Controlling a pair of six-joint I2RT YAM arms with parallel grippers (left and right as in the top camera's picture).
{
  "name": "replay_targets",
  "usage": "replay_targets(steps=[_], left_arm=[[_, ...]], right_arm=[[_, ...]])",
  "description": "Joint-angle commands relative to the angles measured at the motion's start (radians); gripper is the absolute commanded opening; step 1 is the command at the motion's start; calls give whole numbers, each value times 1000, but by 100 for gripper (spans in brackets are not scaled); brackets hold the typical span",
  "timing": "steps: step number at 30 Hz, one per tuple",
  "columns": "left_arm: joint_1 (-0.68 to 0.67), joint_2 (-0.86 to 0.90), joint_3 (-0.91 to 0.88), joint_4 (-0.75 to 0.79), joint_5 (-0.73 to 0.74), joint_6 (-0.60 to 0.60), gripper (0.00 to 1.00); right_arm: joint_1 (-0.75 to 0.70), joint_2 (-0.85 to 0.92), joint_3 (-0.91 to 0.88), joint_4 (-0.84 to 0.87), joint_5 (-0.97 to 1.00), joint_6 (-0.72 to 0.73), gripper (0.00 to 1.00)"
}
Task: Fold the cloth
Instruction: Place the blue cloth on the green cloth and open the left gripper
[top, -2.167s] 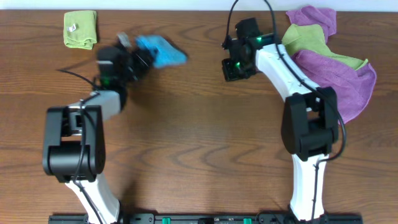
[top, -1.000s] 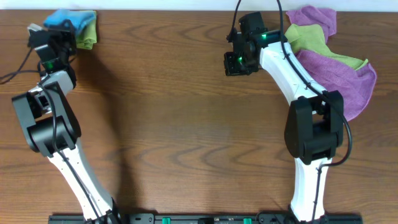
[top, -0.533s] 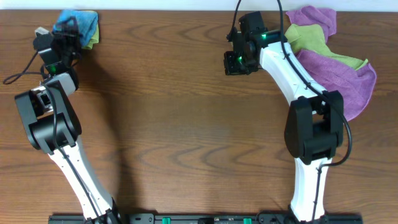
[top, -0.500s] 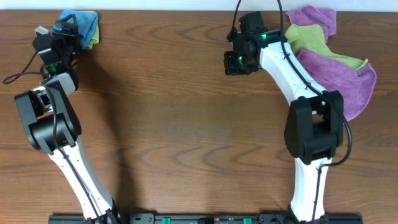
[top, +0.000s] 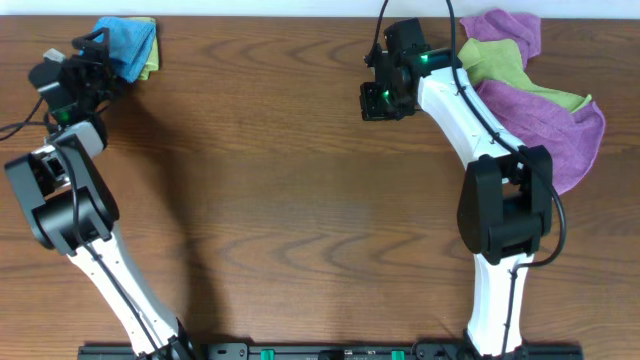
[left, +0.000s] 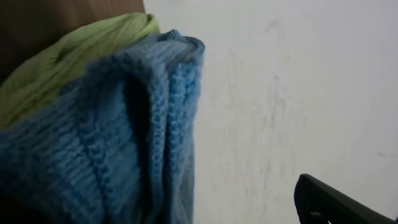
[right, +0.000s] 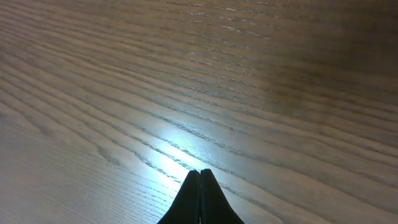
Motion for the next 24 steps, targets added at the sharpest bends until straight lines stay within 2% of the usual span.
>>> replay_targets(steps=[1, 8, 14, 19, 24], left_arm=[[19, -93, 23, -60, 45, 3, 96], [39, -224, 23, -286, 79, 63, 95], [70, -365, 23, -552, 69, 135, 95], [78, -443, 23, -612, 147, 208, 95], [72, -552, 23, -778, 192, 410, 96]], right_arm=[[6, -22, 19, 0, -21, 18, 1], [16, -22, 19, 4, -24, 18, 1], [17, -23, 19, 4, -65, 18, 1], [17, -24, 19, 5, -103, 17, 1], [17, -57, 19, 3, -125, -18, 1]])
